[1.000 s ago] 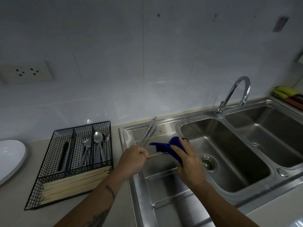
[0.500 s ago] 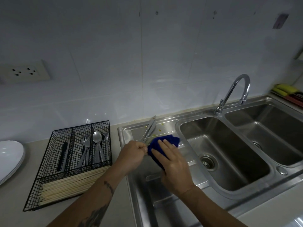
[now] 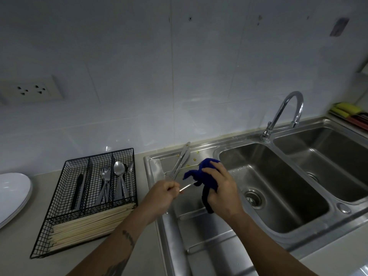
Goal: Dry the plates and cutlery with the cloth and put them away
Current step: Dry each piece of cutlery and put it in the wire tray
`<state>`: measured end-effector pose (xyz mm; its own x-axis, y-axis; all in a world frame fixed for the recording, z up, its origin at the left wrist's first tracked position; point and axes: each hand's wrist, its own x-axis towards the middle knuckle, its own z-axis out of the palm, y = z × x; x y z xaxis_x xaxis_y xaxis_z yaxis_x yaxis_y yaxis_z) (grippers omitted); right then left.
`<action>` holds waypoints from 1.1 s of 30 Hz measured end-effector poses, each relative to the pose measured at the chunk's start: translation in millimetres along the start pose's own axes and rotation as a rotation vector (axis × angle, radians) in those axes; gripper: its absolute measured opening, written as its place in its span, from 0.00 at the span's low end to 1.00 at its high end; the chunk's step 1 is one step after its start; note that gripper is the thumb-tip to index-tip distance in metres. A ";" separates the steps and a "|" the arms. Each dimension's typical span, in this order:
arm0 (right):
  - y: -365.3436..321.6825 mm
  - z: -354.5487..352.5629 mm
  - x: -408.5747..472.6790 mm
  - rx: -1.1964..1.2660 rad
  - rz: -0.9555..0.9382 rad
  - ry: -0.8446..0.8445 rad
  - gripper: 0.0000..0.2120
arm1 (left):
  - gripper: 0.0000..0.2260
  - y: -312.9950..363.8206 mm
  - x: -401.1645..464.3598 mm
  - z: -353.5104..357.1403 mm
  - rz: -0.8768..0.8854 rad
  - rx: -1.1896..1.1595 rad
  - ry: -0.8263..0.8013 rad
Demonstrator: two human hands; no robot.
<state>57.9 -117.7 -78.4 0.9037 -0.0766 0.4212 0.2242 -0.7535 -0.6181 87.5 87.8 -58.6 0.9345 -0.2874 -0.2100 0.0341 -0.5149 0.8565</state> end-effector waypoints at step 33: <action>-20.0 -12.9 14.4 0.205 0.330 0.016 0.28 | 0.09 25.8 15.9 16.6 -0.114 -0.176 0.216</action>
<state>61.7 -112.1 -51.4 0.9341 -0.3042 0.1867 -0.0079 -0.5405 -0.8413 97.4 56.5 -47.6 0.9742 -0.0474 -0.2205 0.1865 -0.3809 0.9056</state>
